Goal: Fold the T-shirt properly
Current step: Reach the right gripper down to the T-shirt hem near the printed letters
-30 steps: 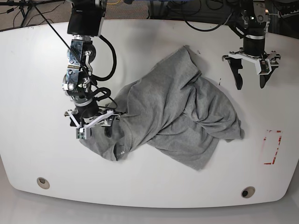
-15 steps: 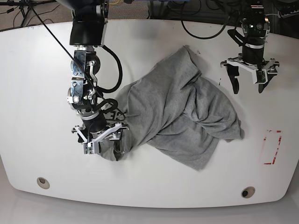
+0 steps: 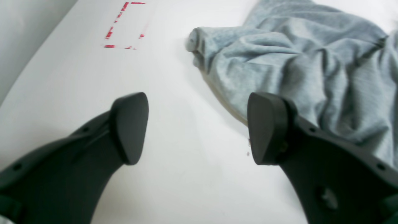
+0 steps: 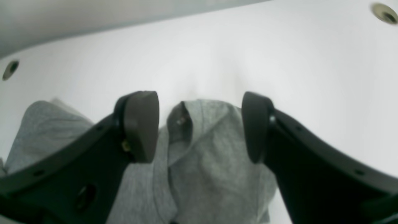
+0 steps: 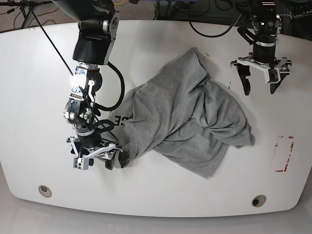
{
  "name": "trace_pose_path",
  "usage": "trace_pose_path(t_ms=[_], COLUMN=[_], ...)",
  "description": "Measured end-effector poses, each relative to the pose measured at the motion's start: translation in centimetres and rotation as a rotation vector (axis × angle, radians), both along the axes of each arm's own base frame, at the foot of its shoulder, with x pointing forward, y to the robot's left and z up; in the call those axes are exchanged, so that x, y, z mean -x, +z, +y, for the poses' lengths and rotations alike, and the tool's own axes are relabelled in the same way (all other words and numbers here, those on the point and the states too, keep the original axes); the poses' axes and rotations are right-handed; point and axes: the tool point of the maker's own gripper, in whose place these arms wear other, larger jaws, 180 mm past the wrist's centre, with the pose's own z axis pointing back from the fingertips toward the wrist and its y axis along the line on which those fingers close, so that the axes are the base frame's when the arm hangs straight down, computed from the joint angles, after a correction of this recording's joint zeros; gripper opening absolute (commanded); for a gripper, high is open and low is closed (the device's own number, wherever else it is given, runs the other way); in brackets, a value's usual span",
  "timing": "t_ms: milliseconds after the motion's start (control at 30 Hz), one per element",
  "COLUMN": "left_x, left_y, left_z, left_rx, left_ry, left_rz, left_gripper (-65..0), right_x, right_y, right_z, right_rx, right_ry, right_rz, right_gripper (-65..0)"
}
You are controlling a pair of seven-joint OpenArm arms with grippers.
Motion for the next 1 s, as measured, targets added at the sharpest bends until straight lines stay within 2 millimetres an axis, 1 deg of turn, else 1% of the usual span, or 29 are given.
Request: trace_pose_path(t_ms=[133,233,300,467,533,633,700,1000], left_x=[0.1,-0.3,-0.5,-0.7,-0.6,-0.5,-0.6,-0.4], left_y=[0.0,0.2,0.4,0.6,0.3,0.3,0.3,0.2], left_z=[0.1,0.0,-0.1,-0.3,-0.3,-0.3,-0.2,-0.3], left_rx=[0.002,0.003,0.005,0.005,0.004,0.003,-0.001,0.005], left_ry=[0.006,0.002,-0.002,-0.006,-0.006,-0.006,-0.005,-0.004], left_rz=[-0.001,-0.013,-0.019,-0.036,-0.018,-0.013,-0.014,-0.013], left_gripper=[-18.4,-18.5,-18.5,-18.1,-18.0,-17.9,-17.9,-17.8], right_x=[0.2,-0.8,-1.6,-3.4,-3.6,-3.2,-2.8,-2.1], right_y=[-0.4,-0.2,-0.1,0.4,-0.4,-1.8,-3.0,-6.0], right_z=[-0.5,-1.1,-1.5,-0.5,0.2,1.0,1.9,4.0], right_rx=[-0.028,-0.079,-0.073,-0.111,-0.109,-0.117,-0.125,-0.105], right_ry=[-0.028,-0.050,-0.069,-0.032,-0.016,-0.004,0.010,0.063], right_rz=[0.016,0.020,0.027,0.013,0.039,0.078,0.114,0.177], right_gripper=[-25.1,-25.2,-25.3,-25.0,-24.9,-24.9,-24.9,-24.9])
